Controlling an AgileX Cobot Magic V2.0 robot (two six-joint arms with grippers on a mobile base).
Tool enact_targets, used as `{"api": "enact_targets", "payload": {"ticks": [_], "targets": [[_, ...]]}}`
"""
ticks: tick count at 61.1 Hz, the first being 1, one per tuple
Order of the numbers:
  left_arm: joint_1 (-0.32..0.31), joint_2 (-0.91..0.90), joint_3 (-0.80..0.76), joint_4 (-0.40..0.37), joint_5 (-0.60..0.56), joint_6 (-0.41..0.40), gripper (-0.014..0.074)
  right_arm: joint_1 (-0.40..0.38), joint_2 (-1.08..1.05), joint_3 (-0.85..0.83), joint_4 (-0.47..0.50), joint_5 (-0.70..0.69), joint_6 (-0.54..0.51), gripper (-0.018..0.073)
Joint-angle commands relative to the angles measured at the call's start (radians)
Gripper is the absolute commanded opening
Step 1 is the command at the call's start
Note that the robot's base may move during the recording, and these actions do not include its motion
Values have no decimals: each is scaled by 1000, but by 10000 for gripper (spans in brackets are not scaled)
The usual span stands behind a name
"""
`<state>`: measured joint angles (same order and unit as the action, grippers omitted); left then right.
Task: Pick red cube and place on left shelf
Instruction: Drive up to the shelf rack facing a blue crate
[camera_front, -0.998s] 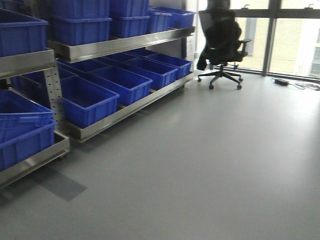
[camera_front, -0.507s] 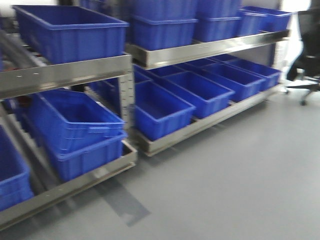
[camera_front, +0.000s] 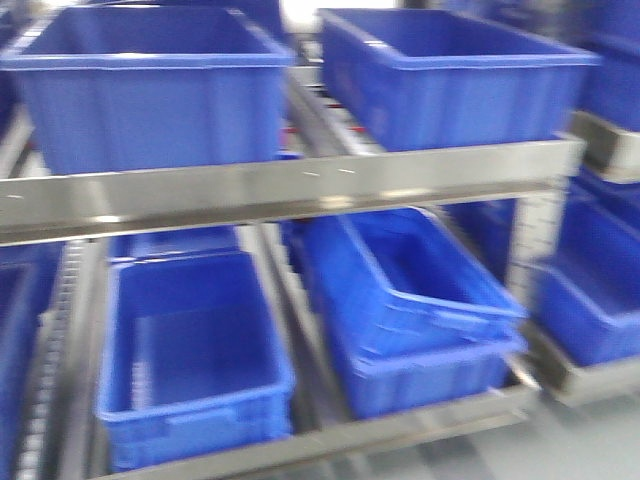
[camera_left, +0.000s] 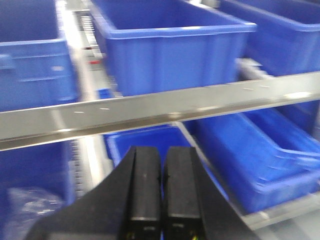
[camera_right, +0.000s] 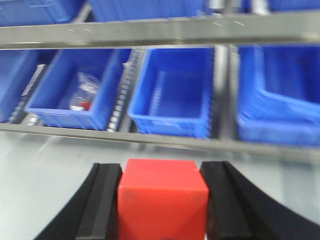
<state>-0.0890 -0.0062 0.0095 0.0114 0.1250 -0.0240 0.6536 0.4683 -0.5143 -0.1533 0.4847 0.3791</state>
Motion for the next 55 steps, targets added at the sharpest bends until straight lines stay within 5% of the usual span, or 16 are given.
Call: {"api": "enact_targets", "payload": {"ticks": [1, 55], "targets": [[-5, -16, 23, -5, -86, -1, 102, 0, 5, -29, -15, -86, -8, 193], [-5, -16, 23, -5, -86, -1, 102, 0, 5, -29, -15, -86, -8, 193]]}}
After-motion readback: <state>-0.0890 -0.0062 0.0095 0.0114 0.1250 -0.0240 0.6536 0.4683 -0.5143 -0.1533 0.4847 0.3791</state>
